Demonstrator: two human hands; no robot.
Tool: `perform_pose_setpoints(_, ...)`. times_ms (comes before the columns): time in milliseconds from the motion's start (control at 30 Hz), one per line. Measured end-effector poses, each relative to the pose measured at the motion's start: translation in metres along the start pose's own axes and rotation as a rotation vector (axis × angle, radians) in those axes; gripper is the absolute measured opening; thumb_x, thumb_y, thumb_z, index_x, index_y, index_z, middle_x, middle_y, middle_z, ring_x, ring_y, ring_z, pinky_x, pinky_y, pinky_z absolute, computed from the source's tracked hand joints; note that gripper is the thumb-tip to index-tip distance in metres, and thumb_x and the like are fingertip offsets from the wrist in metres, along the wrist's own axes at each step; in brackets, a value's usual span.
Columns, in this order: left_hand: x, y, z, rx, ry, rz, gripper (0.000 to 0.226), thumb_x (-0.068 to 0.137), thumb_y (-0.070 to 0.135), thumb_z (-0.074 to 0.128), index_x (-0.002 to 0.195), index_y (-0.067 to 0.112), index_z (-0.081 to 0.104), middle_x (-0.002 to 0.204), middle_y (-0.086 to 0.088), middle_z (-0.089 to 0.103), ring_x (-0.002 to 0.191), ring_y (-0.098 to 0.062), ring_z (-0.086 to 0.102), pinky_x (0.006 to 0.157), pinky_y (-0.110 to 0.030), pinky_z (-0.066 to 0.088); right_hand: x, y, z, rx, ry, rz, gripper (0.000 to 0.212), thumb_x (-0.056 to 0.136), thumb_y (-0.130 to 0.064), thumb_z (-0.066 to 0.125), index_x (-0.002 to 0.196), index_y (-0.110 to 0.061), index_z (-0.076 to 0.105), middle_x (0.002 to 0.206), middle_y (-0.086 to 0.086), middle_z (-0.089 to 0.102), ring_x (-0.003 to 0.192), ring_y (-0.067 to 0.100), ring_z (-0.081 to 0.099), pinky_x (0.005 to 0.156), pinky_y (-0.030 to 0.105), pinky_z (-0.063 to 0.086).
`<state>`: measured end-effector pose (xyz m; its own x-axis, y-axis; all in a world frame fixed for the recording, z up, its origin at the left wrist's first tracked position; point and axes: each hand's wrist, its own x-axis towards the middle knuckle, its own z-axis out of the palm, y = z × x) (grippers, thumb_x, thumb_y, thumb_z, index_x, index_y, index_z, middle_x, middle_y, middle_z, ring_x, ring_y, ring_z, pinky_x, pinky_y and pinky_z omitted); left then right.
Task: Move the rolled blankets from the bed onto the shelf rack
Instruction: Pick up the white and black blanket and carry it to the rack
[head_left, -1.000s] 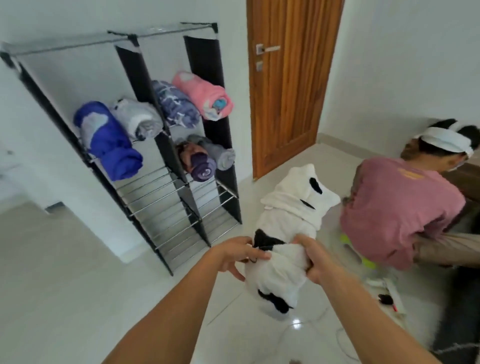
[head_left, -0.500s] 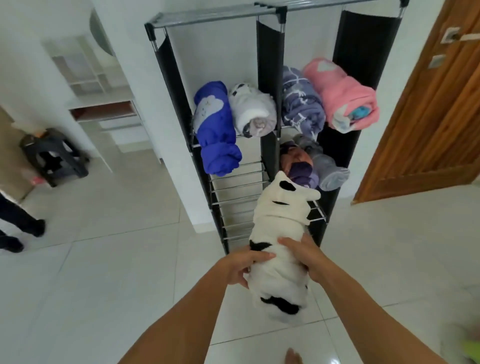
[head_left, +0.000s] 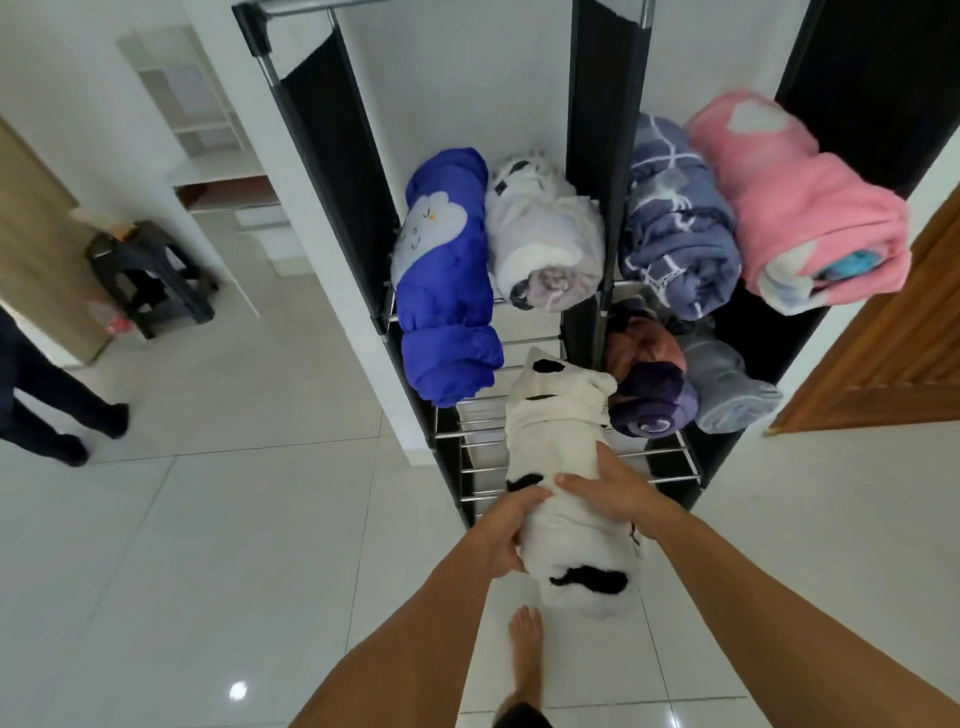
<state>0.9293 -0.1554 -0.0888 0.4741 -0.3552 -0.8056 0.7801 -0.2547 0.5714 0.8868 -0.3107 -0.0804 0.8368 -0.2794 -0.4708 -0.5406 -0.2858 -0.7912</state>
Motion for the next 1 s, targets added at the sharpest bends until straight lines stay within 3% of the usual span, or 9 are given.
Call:
perform_pose_setpoints(67,0.016,0.012,0.0,-0.046,0.016,-0.008,0.021,0.081,0.03,0.067,0.1,0.022,0.063,0.109,-0.005,0.064,0.097,-0.023,0.059,0.084,-0.048,0.05,0.021,-0.01,-0.005,-0.089,-0.001,0.011,0.09,0.084,-0.045,0.066,0.152,-0.012,0.017,0.156,0.005,0.03,0.142,0.025,0.031,0.111,0.032,0.028)
perform_pose_setpoints(200,0.047,0.045,-0.003,-0.122,0.009,0.024,0.038,0.079,0.031,0.069,0.114,0.02,0.063,0.115,-0.008,0.068,0.106,-0.028,0.062,0.082,-0.048,0.054,0.061,-0.035,-0.011,-0.185,0.003,-0.026,0.087,0.088,-0.041,0.062,0.154,-0.012,0.013,0.16,0.007,0.023,0.146,0.023,0.026,0.113,0.028,0.023)
perform_pose_setpoints(333,0.081,0.082,-0.007,-0.175,0.038,0.143,0.03,0.085,0.019,0.062,0.115,0.018,0.064,0.097,-0.006,0.072,0.086,-0.023,0.068,0.07,-0.038,0.057,0.098,-0.051,-0.021,-0.212,0.005,-0.039,0.08,0.091,-0.035,0.059,0.154,-0.012,0.014,0.16,0.008,0.022,0.146,0.024,0.026,0.113,0.027,0.023)
perform_pose_setpoints(500,0.116,0.122,0.002,-0.156,0.038,0.204,0.017,0.094,0.005,0.052,0.09,0.02,0.056,0.091,-0.002,0.061,0.085,-0.018,0.059,0.079,-0.037,0.05,0.132,-0.048,-0.029,-0.079,0.167,-0.094,0.057,0.091,-0.002,0.056,0.144,0.002,0.034,0.15,0.019,0.039,0.14,0.032,0.036,0.112,0.028,0.024)
perform_pose_setpoints(567,0.131,0.128,0.005,-0.124,0.086,0.216,0.02,0.095,0.007,0.053,0.111,0.018,0.051,0.112,-0.003,0.055,0.108,-0.021,0.056,0.093,-0.037,0.048,0.141,-0.04,-0.031,-0.127,0.169,-0.007,0.055,0.092,-0.004,0.052,0.145,-0.003,0.036,0.149,0.017,0.042,0.138,0.031,0.04,0.109,0.027,0.026)
perform_pose_setpoints(633,0.146,0.127,0.005,-0.078,0.097,0.217,0.051,0.093,0.005,0.055,0.139,0.019,0.037,0.133,-0.004,0.051,0.111,-0.02,0.053,0.087,-0.032,0.048,0.147,-0.031,-0.026,-0.182,0.153,0.06,0.057,0.092,-0.008,0.052,0.146,-0.004,0.034,0.152,0.016,0.038,0.138,0.029,0.038,0.109,0.027,0.026)
perform_pose_setpoints(733,0.166,0.12,0.004,0.031,0.082,0.238,0.056,0.089,0.0,0.056,0.14,0.015,0.039,0.136,-0.01,0.056,0.095,-0.017,0.059,0.066,-0.023,0.047,0.15,-0.022,-0.014,-0.217,0.207,0.062,0.057,0.089,-0.009,0.055,0.143,-0.001,0.037,0.148,0.019,0.042,0.133,0.032,0.044,0.105,0.029,0.031)
perform_pose_setpoints(867,0.173,0.117,0.003,0.062,0.111,0.233,0.057,0.086,0.007,0.063,0.138,0.017,0.042,0.131,-0.009,0.058,0.105,-0.025,0.061,0.074,-0.034,0.054,0.143,-0.011,-0.004,-0.2,0.267,0.062,0.058,0.086,-0.006,0.055,0.141,-0.002,0.038,0.142,0.022,0.045,0.127,0.036,0.048,0.103,0.032,0.033)
perform_pose_setpoints(1000,0.171,0.116,0.004,0.139,0.144,0.234,0.049,0.09,0.014,0.06,0.136,0.018,0.044,0.132,-0.006,0.055,0.109,-0.024,0.059,0.079,-0.037,0.055,0.128,0.008,0.002,-0.171,0.144,0.138,0.073,0.087,-0.006,0.053,0.151,-0.01,0.018,0.152,0.018,0.031,0.131,0.036,0.044,0.103,0.035,0.04)
